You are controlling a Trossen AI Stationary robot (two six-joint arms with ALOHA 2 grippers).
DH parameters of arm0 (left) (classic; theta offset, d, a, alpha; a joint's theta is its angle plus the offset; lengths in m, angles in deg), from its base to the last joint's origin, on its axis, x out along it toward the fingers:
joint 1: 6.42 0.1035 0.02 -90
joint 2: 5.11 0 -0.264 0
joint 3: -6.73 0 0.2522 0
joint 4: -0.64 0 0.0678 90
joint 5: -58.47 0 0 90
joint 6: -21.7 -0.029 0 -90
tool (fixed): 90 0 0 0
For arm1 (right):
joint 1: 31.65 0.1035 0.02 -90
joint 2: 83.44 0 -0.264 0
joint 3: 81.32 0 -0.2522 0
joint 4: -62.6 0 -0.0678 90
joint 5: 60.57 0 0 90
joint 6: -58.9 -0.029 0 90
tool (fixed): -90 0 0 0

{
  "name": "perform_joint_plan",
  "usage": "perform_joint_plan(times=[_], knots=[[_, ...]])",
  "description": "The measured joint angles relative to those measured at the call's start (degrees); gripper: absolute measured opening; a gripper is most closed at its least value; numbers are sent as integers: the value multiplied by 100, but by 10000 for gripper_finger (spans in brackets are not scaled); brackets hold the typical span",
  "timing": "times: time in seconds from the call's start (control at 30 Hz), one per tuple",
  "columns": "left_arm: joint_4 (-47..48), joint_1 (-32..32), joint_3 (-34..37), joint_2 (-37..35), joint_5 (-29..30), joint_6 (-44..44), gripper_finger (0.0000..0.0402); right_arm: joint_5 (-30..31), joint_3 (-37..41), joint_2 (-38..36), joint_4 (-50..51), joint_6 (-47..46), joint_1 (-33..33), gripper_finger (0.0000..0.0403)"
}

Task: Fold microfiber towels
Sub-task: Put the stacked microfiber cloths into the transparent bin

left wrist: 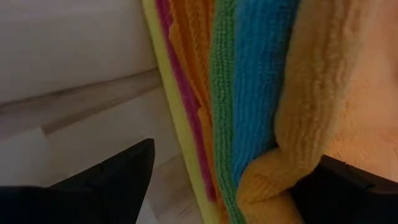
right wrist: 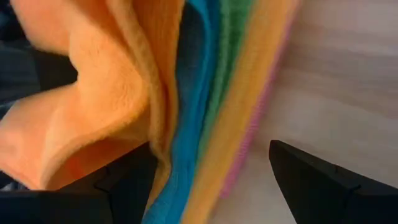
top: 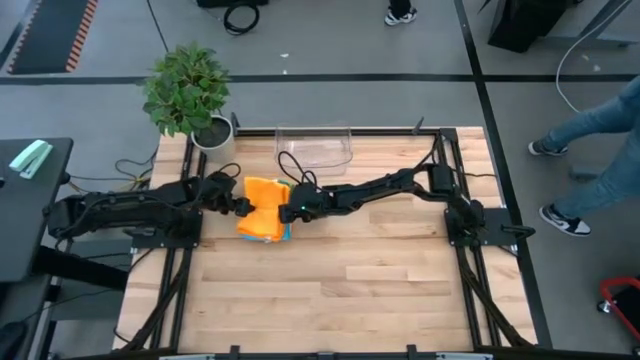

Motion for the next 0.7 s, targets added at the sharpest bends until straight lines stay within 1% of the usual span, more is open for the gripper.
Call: perform_joint_plan(times=[0.1,0.17,0.3,0.43,0.63,0.7], knots=[[-174,-85,0,204,77,12,345,-216,-1,160,-361,-74,-31,317],[-269,-100,-2,367,83,26,345,-242,-6,221,-369,-223,-35,317],[-323,-101,-14,648,85,40,345,-154,-30,382,-478,-249,-31,317],[-422,-101,-24,784,83,-10,345,32,-28,456,-613,-16,-33,317],[-576,-99,0,813,60,-26,323,20,-15,476,-953,132,-83,309],[-619,-99,-12,929,48,-26,314,13,-13,483,-978,178,-92,305]])
